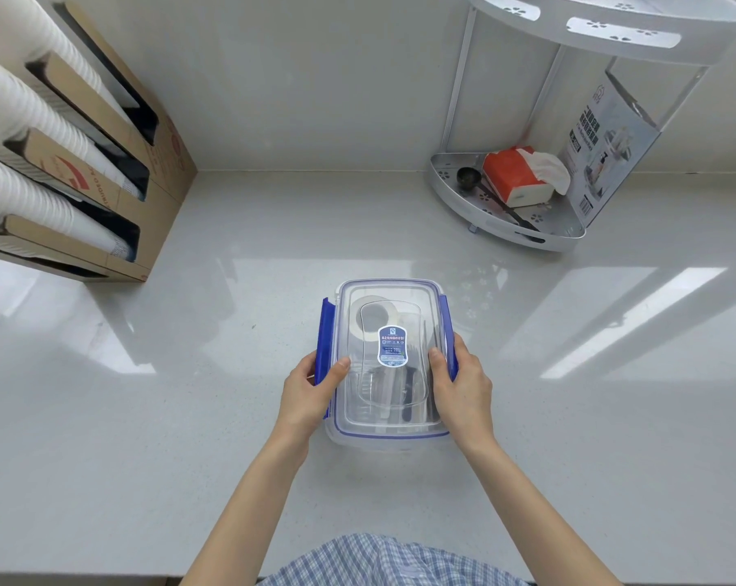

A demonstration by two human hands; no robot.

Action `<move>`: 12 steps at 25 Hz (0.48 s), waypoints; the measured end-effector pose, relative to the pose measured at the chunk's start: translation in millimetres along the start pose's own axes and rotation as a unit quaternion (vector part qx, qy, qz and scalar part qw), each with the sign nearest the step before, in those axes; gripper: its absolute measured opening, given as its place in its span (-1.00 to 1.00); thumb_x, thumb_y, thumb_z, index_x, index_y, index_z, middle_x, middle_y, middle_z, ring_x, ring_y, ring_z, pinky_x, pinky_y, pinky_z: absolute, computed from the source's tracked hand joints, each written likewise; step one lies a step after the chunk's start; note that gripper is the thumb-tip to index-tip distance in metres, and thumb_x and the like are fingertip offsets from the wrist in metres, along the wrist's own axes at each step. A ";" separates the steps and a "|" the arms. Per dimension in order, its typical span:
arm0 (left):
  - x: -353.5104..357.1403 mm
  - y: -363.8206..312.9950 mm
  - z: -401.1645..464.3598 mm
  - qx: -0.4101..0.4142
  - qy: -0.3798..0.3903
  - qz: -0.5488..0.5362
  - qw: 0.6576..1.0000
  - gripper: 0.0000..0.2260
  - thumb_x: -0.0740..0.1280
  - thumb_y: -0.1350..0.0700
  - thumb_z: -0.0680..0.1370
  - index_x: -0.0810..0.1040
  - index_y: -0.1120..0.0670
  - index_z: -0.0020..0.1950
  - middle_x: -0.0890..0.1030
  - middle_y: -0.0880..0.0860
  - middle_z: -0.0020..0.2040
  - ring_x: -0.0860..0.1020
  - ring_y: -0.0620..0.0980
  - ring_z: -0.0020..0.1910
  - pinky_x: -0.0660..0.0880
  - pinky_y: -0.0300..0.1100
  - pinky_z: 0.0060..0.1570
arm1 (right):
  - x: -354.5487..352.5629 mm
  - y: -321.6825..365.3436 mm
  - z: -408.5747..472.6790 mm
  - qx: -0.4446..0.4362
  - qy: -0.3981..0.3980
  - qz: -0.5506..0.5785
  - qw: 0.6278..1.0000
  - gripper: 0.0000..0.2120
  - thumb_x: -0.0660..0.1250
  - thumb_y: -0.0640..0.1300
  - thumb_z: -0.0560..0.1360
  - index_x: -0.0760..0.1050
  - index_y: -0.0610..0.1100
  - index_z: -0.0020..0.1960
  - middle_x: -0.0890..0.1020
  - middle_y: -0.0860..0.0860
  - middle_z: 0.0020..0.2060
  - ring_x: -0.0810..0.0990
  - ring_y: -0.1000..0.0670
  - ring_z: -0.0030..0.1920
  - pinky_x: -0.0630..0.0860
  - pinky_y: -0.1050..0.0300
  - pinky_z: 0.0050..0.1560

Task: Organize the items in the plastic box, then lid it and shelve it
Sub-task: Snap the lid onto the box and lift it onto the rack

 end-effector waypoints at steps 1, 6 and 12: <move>1.0 -0.2 -1.1 0.017 -0.021 0.020 0.999 -0.62 0.31 0.02 0.48 0.42 0.10 0.26 0.55 0.06 0.13 0.52 0.03 0.05 0.51 -0.21 -0.10 | -0.1 -0.1 -0.1 0.001 0.000 0.002 1.000 -0.56 0.13 -0.05 0.58 0.25 -0.12 0.43 0.50 -0.19 0.19 0.46 -0.16 0.21 0.36 0.04 0.25; 5.6 0.4 -5.1 0.075 -0.044 0.066 0.994 -0.63 0.26 0.03 0.52 0.41 0.07 0.31 0.59 0.09 0.16 0.53 0.03 0.05 0.46 -0.26 0.04 | 1.0 -1.1 -0.1 0.002 0.000 0.007 1.000 -0.57 0.11 -0.06 0.58 0.25 -0.12 0.43 0.50 -0.19 0.17 0.47 -0.15 0.17 0.35 0.12 0.17; 13.3 -6.3 -9.9 0.158 -0.070 0.145 0.974 -0.71 0.18 0.11 0.56 0.42 0.10 0.27 0.56 0.11 0.03 0.45 -0.05 -0.12 0.34 -0.42 -0.21 | 6.3 -1.4 0.7 0.004 -0.006 0.000 1.000 -0.58 0.07 -0.08 0.60 0.23 -0.16 0.43 0.48 -0.24 0.14 0.44 -0.22 0.18 0.35 0.05 0.20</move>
Point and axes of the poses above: each hand's wrist, its own z-axis towards the middle knuckle, its own x-axis out of the palm, y = z × x, the point moved 2 cm from there along z, towards the middle knuckle
